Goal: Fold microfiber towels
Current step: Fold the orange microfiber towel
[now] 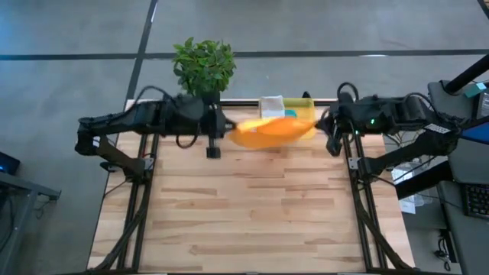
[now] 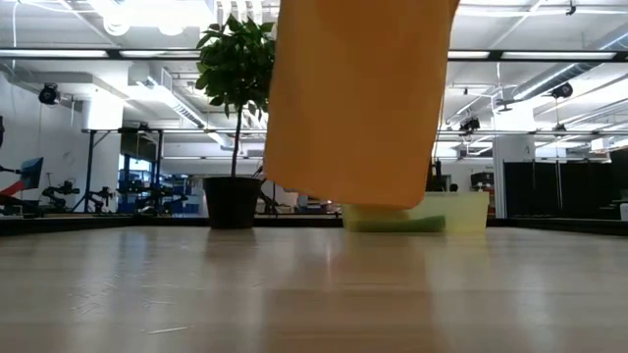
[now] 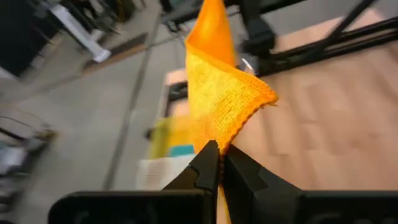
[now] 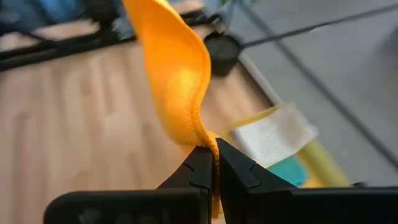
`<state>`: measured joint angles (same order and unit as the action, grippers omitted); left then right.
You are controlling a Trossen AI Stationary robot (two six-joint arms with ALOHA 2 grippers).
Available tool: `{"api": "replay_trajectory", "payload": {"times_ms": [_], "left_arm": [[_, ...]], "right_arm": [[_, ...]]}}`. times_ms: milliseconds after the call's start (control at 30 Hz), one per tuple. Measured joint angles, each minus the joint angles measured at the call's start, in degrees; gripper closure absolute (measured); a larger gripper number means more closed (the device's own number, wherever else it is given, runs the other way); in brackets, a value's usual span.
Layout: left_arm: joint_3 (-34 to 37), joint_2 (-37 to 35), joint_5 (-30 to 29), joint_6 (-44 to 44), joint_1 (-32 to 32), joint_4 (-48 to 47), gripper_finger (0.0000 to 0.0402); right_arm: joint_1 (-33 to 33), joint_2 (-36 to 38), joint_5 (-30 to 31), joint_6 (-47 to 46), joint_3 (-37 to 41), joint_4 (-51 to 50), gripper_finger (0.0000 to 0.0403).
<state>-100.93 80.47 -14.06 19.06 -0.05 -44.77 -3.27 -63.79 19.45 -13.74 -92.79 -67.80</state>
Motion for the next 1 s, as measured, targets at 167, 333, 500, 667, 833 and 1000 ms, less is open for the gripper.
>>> {"api": "replay_trajectory", "payload": {"times_ms": [167, 333, 500, 667, 833, 1000], "left_arm": [[4.6, -0.1, 0.0, -8.6, -8.6, -0.3, 0.0402], [10.7, -0.1, -3.1, -20.9, -18.5, 0.0, 0.0402], [14.8, -0.1, -3.9, -30.8, -28.3, 6.9, 0.0402], [17.3, -0.4, 0.8, -37.3, -33.9, 17.9, 0.0402], [17.9, -2.3, -0.1, -37.5, -34.5, 19.7, 0.0402], [24.1, -6.0, -5.7, -35.6, -31.5, 15.4, 0.0402]], "right_arm": [[-10.4, 0.0, -0.2, -7.2, 2.0, -1.4, 0.0395], [-22.2, -0.2, 0.0, -18.6, 6.0, 0.0, 0.0395], [-33.6, -0.2, 0.0, -32.7, 11.8, 9.8, 0.0395], [-42.3, -0.2, 0.0, -42.5, 18.6, 29.9, 0.0395], [-42.4, 0.0, 0.4, -45.2, 20.6, 34.4, 0.0394], [-37.6, 0.4, -0.3, -45.2, 22.3, 27.5, 0.0395]]}}
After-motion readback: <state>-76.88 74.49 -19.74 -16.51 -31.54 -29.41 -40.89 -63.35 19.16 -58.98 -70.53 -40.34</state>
